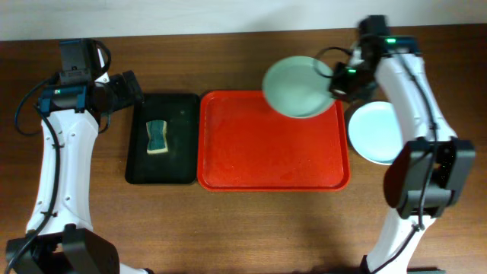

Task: Clean dirty plates on tray and stack at the side
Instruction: 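Carry the plate right and lay it on the plate stack, then release the plate and raise the right gripper off the stack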

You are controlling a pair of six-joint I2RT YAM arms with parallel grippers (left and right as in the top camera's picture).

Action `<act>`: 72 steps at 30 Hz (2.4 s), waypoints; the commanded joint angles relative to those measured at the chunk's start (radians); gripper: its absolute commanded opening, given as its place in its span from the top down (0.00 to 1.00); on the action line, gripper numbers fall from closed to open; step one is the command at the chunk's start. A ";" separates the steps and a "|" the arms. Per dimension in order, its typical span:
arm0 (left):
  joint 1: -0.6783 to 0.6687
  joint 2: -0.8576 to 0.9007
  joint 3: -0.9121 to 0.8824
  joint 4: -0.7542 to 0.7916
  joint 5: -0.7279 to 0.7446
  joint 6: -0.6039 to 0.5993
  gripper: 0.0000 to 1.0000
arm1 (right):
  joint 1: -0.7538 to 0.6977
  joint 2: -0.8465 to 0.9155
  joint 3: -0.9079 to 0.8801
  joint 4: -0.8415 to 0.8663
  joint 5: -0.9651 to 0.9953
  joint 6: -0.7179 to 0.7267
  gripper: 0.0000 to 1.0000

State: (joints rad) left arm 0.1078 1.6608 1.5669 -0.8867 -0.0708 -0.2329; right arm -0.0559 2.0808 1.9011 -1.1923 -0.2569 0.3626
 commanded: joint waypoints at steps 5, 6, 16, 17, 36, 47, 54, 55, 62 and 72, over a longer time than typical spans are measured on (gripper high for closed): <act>0.000 0.005 -0.001 -0.001 0.003 -0.017 0.01 | -0.260 -0.013 0.019 -0.155 -0.019 -0.123 0.96; 0.000 0.005 -0.001 -0.001 0.003 -0.017 0.01 | -0.285 -0.013 0.019 -0.163 -0.016 -0.140 0.96; 0.000 0.005 -0.001 -0.001 0.003 -0.017 0.01 | -0.437 -0.013 -0.006 -0.266 0.246 -0.153 0.96; 0.000 0.005 -0.001 -0.001 0.003 -0.017 0.01 | -0.437 -0.013 -0.011 -0.266 0.248 -0.153 0.96; 0.000 0.005 -0.001 -0.001 0.003 -0.017 0.01 | -0.435 -0.013 -0.131 -0.157 0.255 -0.153 0.95; 0.000 0.005 -0.001 -0.001 0.003 -0.017 0.00 | -0.435 -0.013 -0.131 -0.169 0.255 -0.154 0.29; 0.000 0.005 -0.001 -0.001 0.003 -0.017 0.01 | -0.409 -0.013 -0.131 -0.234 0.185 -0.246 0.17; 0.000 0.005 -0.001 -0.001 0.003 -0.017 0.01 | -0.392 -0.013 -0.131 -0.252 0.179 -0.267 0.16; 0.000 0.005 -0.001 -0.001 0.003 -0.017 0.01 | -0.161 -0.013 -0.131 -0.287 0.180 -0.334 0.18; 0.000 0.005 -0.001 -0.001 0.003 -0.017 0.01 | 0.055 -0.013 -0.131 -0.285 0.179 -0.333 0.01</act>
State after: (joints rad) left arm 0.1078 1.6608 1.5669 -0.8867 -0.0708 -0.2329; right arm -0.0364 2.0808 1.7763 -1.4742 -0.0761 0.0399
